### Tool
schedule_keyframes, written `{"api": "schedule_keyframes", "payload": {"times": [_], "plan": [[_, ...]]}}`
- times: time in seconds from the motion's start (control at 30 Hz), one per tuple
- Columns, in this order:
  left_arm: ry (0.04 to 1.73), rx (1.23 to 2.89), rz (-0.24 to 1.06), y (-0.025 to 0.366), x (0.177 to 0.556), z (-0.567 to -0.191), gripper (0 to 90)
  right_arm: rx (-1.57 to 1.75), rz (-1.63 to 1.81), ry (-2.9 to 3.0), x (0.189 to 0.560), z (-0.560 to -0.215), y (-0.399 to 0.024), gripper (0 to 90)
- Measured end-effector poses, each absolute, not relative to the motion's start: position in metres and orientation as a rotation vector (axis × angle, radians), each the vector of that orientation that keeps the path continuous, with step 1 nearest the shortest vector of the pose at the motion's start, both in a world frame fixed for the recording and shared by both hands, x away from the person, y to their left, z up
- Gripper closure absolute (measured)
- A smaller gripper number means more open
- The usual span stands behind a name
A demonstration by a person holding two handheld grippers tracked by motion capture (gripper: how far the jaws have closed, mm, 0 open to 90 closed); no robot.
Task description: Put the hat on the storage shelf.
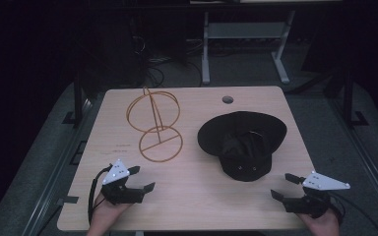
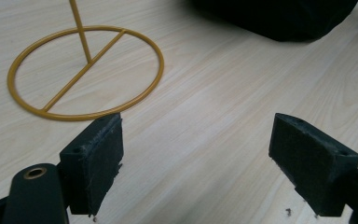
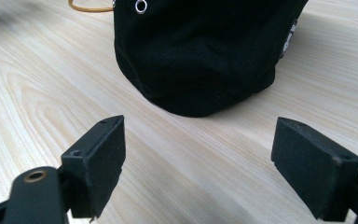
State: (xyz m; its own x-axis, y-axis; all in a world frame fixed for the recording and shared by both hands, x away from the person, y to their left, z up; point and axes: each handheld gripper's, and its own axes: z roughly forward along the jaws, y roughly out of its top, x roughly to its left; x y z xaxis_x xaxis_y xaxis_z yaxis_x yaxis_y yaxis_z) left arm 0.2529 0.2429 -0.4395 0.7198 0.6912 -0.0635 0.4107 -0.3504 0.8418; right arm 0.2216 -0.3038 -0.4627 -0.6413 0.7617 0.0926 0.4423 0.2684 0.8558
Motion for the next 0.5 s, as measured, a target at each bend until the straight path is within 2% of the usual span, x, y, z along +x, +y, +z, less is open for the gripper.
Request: {"api": "schedule_keyframes", "payload": {"times": [0.5], "plan": [[0.760,2.035,0.333,0.224,0.250,-0.434,17.7,1.090,1.334,2.198,0.219,-0.460,-0.303,16.9]]}}
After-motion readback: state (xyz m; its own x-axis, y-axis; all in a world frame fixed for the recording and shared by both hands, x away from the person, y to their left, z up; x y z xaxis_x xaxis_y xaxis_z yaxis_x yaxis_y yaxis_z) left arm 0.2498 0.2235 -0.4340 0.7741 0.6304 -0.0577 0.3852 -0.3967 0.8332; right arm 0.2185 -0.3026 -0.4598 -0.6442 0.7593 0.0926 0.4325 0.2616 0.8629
